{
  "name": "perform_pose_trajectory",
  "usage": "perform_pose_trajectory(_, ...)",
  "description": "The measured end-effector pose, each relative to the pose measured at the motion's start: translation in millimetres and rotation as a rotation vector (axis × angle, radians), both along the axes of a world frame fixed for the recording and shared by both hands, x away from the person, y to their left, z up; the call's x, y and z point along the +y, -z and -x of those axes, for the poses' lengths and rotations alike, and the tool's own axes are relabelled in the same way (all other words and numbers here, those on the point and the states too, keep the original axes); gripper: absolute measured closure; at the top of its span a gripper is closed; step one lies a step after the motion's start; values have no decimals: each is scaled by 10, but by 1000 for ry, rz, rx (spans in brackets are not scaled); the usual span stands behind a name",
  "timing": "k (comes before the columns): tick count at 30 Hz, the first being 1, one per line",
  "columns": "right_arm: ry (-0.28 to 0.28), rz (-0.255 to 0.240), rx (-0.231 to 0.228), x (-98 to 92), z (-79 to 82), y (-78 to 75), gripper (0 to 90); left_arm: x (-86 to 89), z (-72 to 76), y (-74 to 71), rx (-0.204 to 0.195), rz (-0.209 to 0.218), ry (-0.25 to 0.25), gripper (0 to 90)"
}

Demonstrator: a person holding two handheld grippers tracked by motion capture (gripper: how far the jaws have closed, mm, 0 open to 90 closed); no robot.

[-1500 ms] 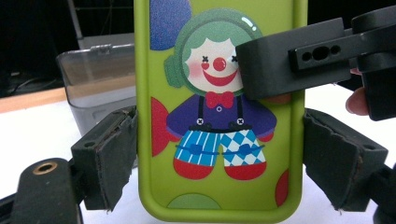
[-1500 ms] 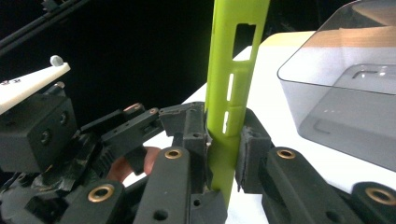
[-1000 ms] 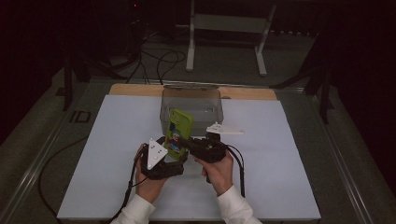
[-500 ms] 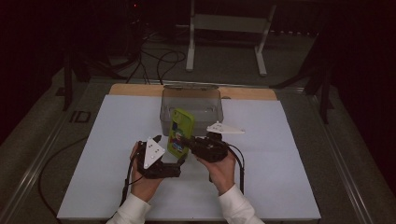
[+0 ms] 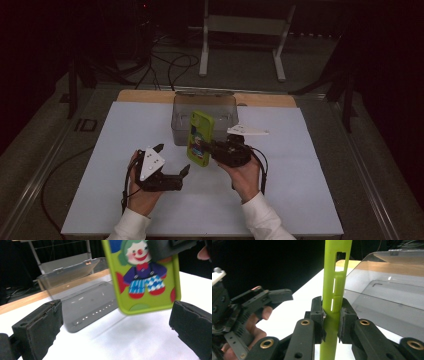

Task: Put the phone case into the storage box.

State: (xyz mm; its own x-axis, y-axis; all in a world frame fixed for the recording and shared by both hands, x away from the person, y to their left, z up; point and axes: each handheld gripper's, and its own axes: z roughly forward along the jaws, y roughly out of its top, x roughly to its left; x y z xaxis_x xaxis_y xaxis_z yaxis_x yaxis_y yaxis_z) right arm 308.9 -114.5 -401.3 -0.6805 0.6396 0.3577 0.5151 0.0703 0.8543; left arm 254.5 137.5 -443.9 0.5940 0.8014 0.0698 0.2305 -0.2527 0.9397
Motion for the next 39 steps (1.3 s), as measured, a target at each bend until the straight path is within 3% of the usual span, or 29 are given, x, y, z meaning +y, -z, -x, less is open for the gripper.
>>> perform_pose_trajectory(5,7,42,-13,-23,-17,-80,776,161,17,3,1,6,-24,0)
perform_pose_trajectory(10,11,56,5,-44,-69,-146,776,289,18,49,-11,-18,-45,0)
perform_pose_trajectory(13,15,74,13,-48,-98,-165,776,378,22,94,-15,-11,-61,0)
perform_pose_trajectory(19,12,79,22,-56,-137,-182,776,544,46,188,-10,-12,-86,0)
perform_pose_trajectory(24,13,85,23,-67,-152,-210,776,678,104,276,0,-51,-109,0)
perform_pose_trajectory(29,11,94,27,-62,-178,-234,776,809,167,352,-2,-42,-144,0)
perform_pose_trajectory(36,8,106,47,-42,-226,-255,775,887,173,413,3,-71,-177,0)
perform_pose_trajectory(39,10,107,52,-54,-257,-270,775,921,178,425,4,-60,-190,0)
